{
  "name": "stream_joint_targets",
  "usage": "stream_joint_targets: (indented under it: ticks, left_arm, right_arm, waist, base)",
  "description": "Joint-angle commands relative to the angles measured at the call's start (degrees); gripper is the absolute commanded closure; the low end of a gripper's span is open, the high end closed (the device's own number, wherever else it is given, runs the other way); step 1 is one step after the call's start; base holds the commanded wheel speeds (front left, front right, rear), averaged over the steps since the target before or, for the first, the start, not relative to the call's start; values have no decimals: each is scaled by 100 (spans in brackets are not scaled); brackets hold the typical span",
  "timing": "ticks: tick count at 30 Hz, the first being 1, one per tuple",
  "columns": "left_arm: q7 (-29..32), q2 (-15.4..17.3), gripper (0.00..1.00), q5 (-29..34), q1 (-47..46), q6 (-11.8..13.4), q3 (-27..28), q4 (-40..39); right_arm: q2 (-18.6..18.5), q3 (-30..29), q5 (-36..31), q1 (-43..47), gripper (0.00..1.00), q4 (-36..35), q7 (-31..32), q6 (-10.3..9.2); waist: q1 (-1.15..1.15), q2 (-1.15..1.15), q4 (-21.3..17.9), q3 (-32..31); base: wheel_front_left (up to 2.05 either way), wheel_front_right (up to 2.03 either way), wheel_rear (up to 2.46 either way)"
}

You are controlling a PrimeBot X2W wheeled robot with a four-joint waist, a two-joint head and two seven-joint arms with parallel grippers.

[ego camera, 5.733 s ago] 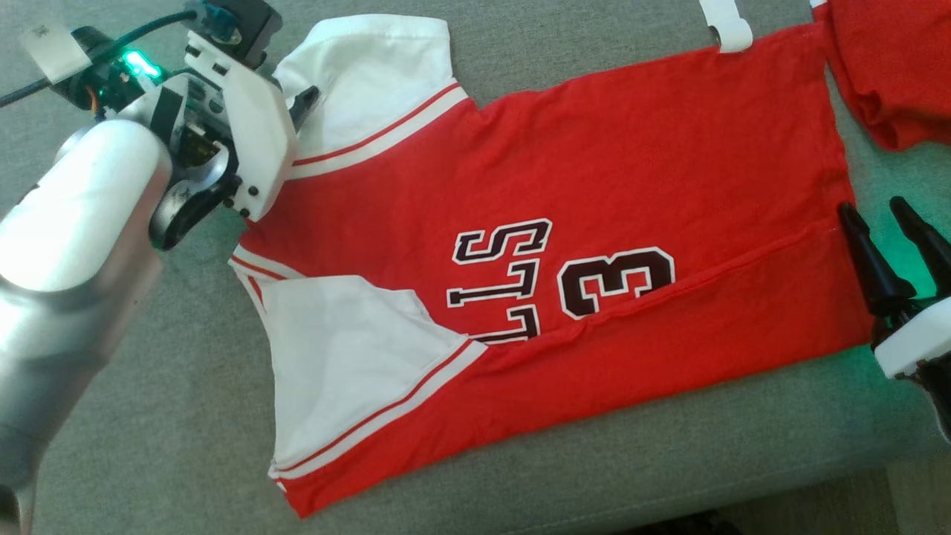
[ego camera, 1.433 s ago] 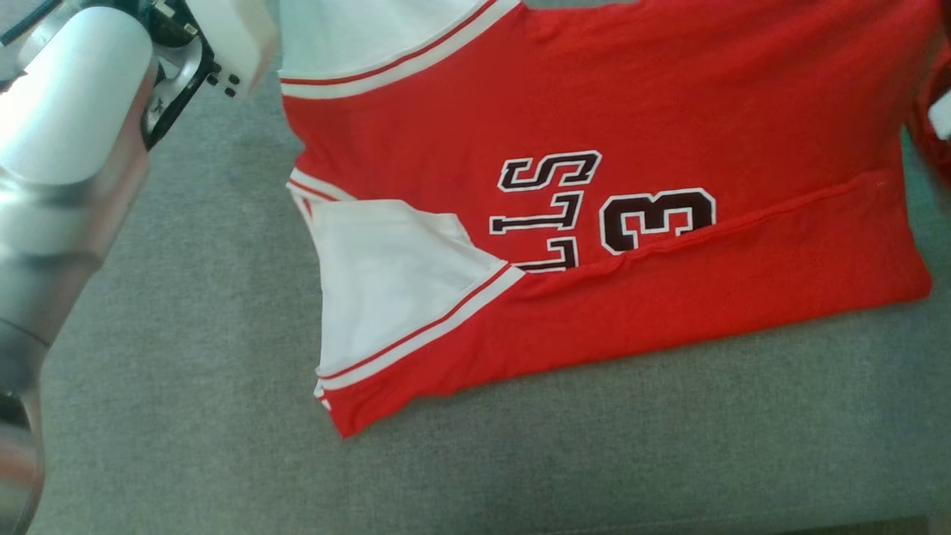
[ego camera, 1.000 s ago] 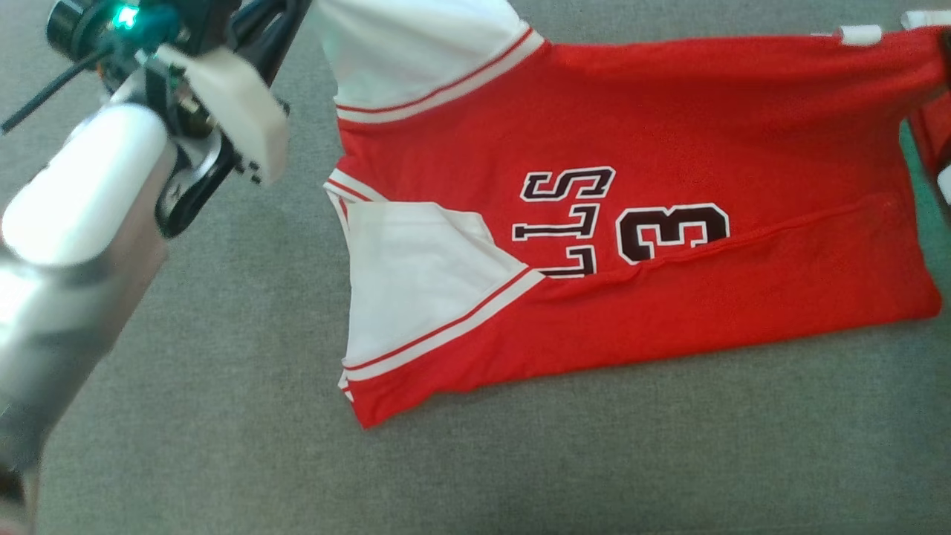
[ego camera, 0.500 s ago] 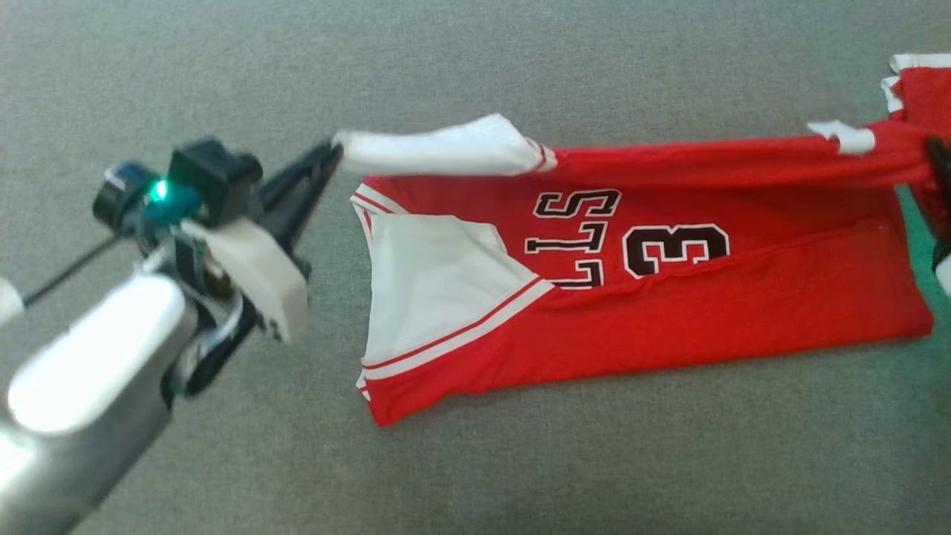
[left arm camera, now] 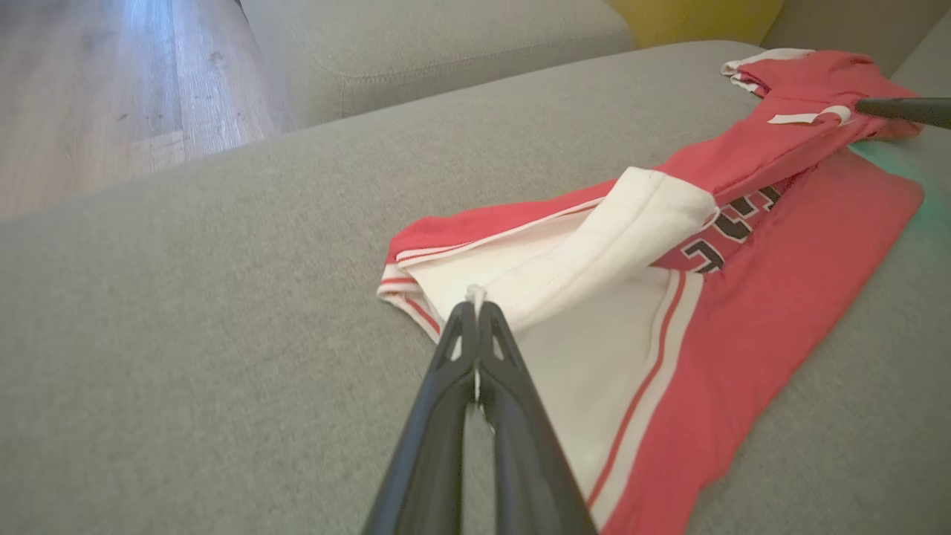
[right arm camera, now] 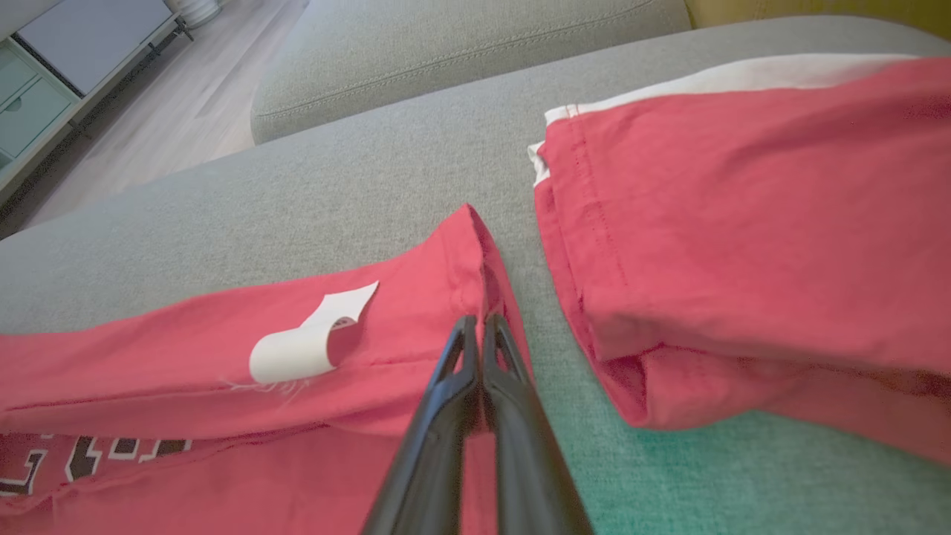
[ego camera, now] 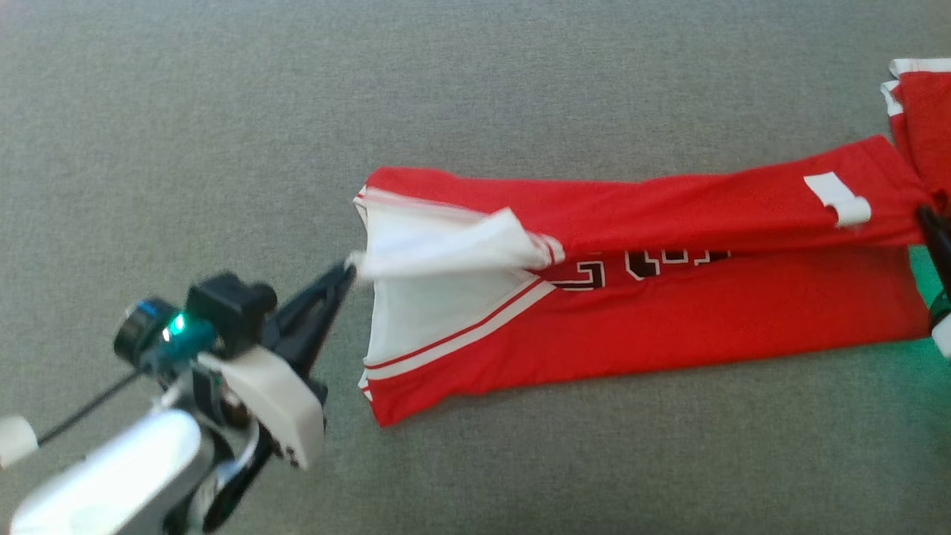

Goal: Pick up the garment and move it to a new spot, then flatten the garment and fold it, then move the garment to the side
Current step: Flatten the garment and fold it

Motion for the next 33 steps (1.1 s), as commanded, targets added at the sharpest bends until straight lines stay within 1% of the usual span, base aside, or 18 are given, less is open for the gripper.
stream_joint_targets:
  ticks: [1,4,8,9,11,12,14,15,16,17,18,19,20,24,27,28,31,33]
  left_arm:
    - [-19,283,100,-25,-55,73,250,-187]
    - [-74,292,100,-65,161,207,218,-280]
    - [-179,240,100,-65,327,288,168,-296]
    - [-206,195,100,-66,350,292,150,-279]
    - [-300,8,100,-96,411,286,96,-136]
    - [-336,-74,100,-112,433,286,77,-68]
    - [-392,-232,100,-140,476,274,27,78]
    - [-442,-321,100,-168,501,280,24,156]
    - [-472,-400,89,-183,525,296,11,224]
    - [-497,-464,66,-179,543,310,-12,292]
    - [-555,-538,33,-189,565,328,-8,367]
    - [-622,-610,9,-198,589,352,2,450]
    - [-690,-671,0,-196,611,363,4,532]
    - [-1095,-871,0,-83,720,517,60,872]
    - [-1519,-1015,0,-11,877,715,172,1082]
    - [-1519,-1015,0,-11,877,715,172,1082]
    - [-1931,-1173,0,52,1098,980,275,1292]
    - [-2163,-1327,0,87,1253,1229,387,1415]
  right_arm:
    - [-274,-59,3,159,100,-115,-24,39]
    - [-250,-132,1,282,100,-142,20,39]
    - [-225,-234,-46,430,100,-164,79,39]
    - [-212,-264,-54,470,100,-174,88,39]
    - [-151,-342,-68,574,100,-197,144,39]
    - [-125,-360,-88,599,89,-205,159,39]
    - [-64,-403,-123,630,69,-221,188,39]
    - [-31,-419,-140,640,56,-229,211,39]
    - [3,-435,-159,644,10,-232,235,39]
    - [43,-461,-170,646,0,-228,246,39]
    - [78,-486,-195,653,0,-220,245,39]
    - [115,-513,-221,663,0,-211,233,39]
    - [154,-543,-243,679,0,-203,218,39]
    - [278,-685,-374,806,0,-150,82,39]
    - [412,-812,-472,977,0,-116,-57,39]
    - [412,-812,-472,977,0,-116,-57,39]
    - [639,-965,-561,1169,0,-7,-103,39]
    - [845,-1101,-662,1220,0,130,-116,39]
  waist:
    - [0,0,13,-1]
    - [0,0,36,-2]
    - [0,0,71,20]
    - [0,0,80,27]
    - [0,0,84,46]
    - [0,0,78,49]
    - [0,0,60,46]
    - [0,0,47,35]
    - [0,0,31,15]
    - [0,0,13,-13]
    - [0,0,-4,-48]
    - [0,0,-24,-90]
    - [0,0,-51,-138]
    - [0,0,-136,-402]
    - [0,0,-194,-636]
    - [0,0,-194,-636]
    - [0,0,-260,-863]
    - [0,0,-297,-996]
  base:
    - [0,0,0]
    - [0,0,0]
    - [0,0,0]
    - [0,0,0]
    - [0,0,0]
    - [0,0,0]
    - [0,0,0]
    - [0,0,0]
    - [0,0,0]
    - [0,0,0]
    - [0,0,0]
    - [0,0,0]
    - [0,0,0]
    - [0,0,0]
    - [0,0,0]
    - [0,0,0]
    - [0,0,0]
    - [0,0,0]
